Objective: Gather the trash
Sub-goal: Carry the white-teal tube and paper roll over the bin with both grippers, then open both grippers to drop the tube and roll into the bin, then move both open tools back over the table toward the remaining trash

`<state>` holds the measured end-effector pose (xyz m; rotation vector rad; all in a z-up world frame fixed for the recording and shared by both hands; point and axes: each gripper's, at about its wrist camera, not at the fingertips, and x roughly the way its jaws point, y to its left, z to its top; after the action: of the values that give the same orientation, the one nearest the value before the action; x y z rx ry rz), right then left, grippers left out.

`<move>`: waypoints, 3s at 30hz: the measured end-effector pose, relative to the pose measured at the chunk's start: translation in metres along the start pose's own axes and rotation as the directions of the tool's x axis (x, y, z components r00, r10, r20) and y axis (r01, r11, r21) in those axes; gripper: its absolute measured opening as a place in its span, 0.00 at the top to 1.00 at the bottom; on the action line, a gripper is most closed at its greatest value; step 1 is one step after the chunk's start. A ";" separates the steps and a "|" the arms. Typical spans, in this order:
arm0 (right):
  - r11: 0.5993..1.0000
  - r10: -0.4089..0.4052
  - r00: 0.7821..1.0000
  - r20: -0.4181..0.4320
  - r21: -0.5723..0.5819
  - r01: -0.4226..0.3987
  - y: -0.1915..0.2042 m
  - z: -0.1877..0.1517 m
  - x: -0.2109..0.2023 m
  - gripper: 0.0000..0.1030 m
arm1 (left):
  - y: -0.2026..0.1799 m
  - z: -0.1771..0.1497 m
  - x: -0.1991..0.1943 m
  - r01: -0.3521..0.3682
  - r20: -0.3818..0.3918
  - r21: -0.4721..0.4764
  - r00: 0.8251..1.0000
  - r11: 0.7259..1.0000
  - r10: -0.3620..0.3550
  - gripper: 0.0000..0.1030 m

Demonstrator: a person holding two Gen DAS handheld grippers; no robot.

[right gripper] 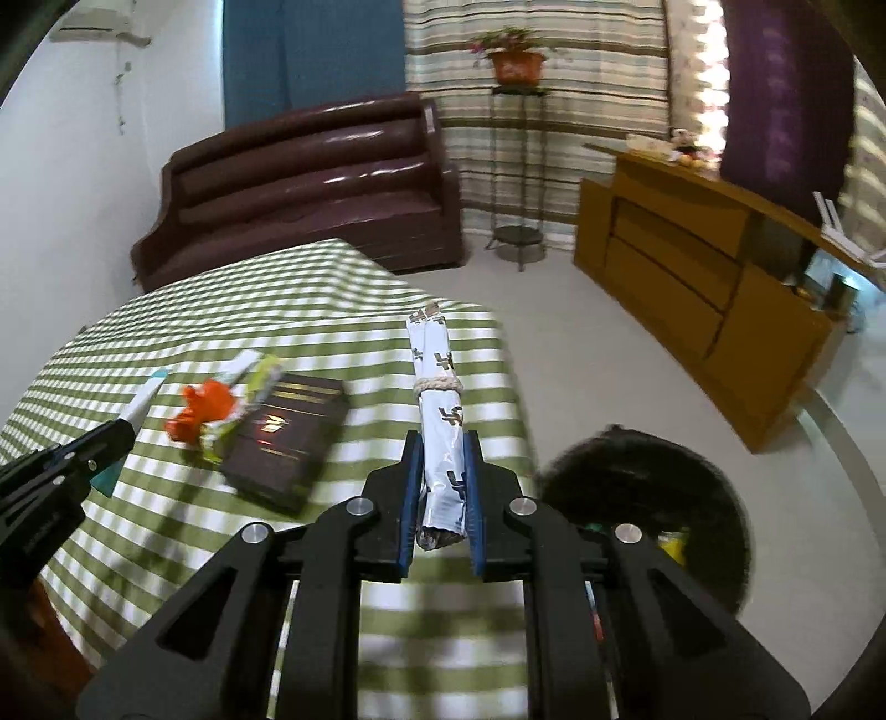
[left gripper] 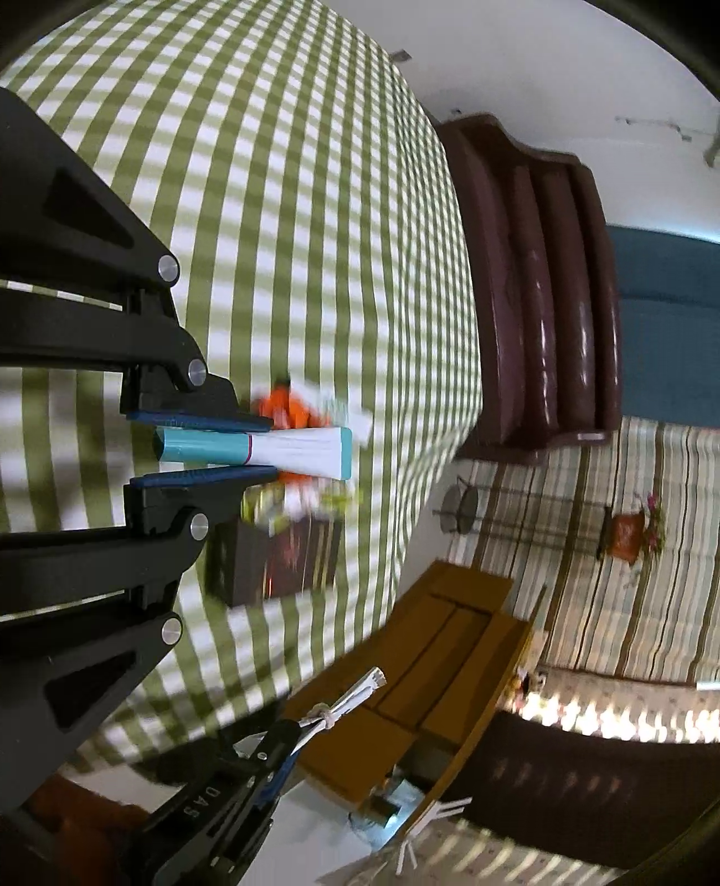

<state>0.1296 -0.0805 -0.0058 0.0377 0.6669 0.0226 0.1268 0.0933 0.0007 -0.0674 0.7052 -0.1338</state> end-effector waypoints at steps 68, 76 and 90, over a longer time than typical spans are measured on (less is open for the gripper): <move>0.962 -0.176 0.984 -0.022 0.210 0.177 -0.160 -0.048 -0.019 0.63 | -0.182 -0.013 0.042 0.130 -0.038 0.255 0.991 0.958 -0.125 0.59; 0.975 -0.131 0.991 -0.014 0.177 0.132 -0.133 -0.040 -0.016 0.63 | -0.151 -0.010 0.030 0.072 -0.017 0.225 0.997 0.972 -0.070 0.57; 0.997 0.003 1.000 -0.020 0.081 -0.002 -0.053 -0.020 -0.001 0.62 | -0.060 -0.002 0.005 -0.079 0.028 0.132 0.997 0.988 0.076 0.52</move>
<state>0.1175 -0.1329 -0.0231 0.1162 0.6875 -0.0013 0.1231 0.0336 0.0020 0.0859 0.6736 -0.1053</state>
